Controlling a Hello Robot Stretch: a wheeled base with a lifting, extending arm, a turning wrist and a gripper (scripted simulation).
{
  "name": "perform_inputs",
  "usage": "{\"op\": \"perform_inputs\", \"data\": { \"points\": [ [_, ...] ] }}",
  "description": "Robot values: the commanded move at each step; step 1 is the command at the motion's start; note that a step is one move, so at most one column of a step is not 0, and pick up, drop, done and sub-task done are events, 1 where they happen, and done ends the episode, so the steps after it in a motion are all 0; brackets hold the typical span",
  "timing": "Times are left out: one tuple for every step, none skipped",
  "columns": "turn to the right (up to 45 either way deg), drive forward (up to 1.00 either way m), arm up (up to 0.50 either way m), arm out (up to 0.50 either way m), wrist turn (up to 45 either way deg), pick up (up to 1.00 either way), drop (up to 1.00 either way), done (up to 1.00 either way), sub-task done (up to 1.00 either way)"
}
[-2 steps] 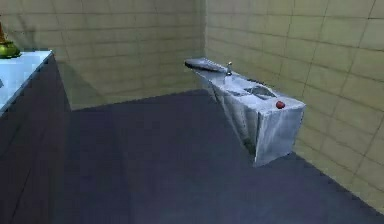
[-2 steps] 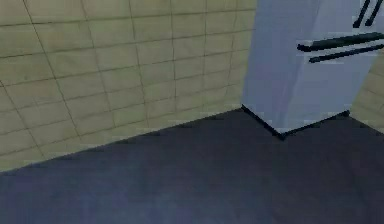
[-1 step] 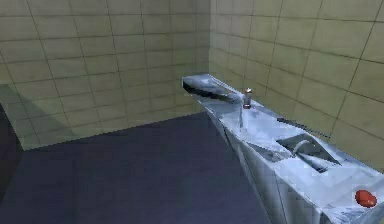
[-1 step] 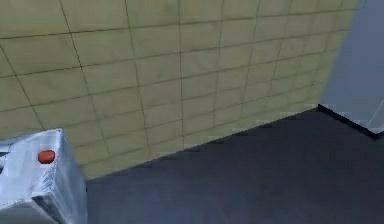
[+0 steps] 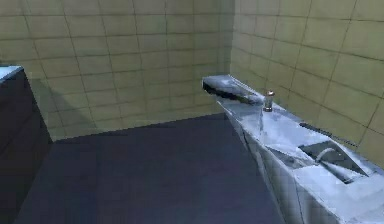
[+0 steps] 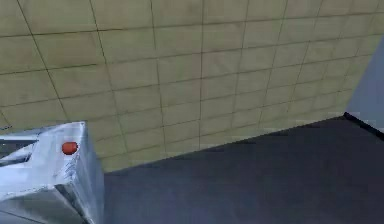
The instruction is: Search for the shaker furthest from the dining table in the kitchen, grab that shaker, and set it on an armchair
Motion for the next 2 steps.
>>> {"op": "perform_inputs", "data": {
  "points": [
    [0.0,0.8,0.0,0.0,0.0,0.0,0.0,0.0,0.0],
    [-45.0,0.0,0.0,0.0,0.0,0.0,0.0,0.0,0.0]
  ]
}}
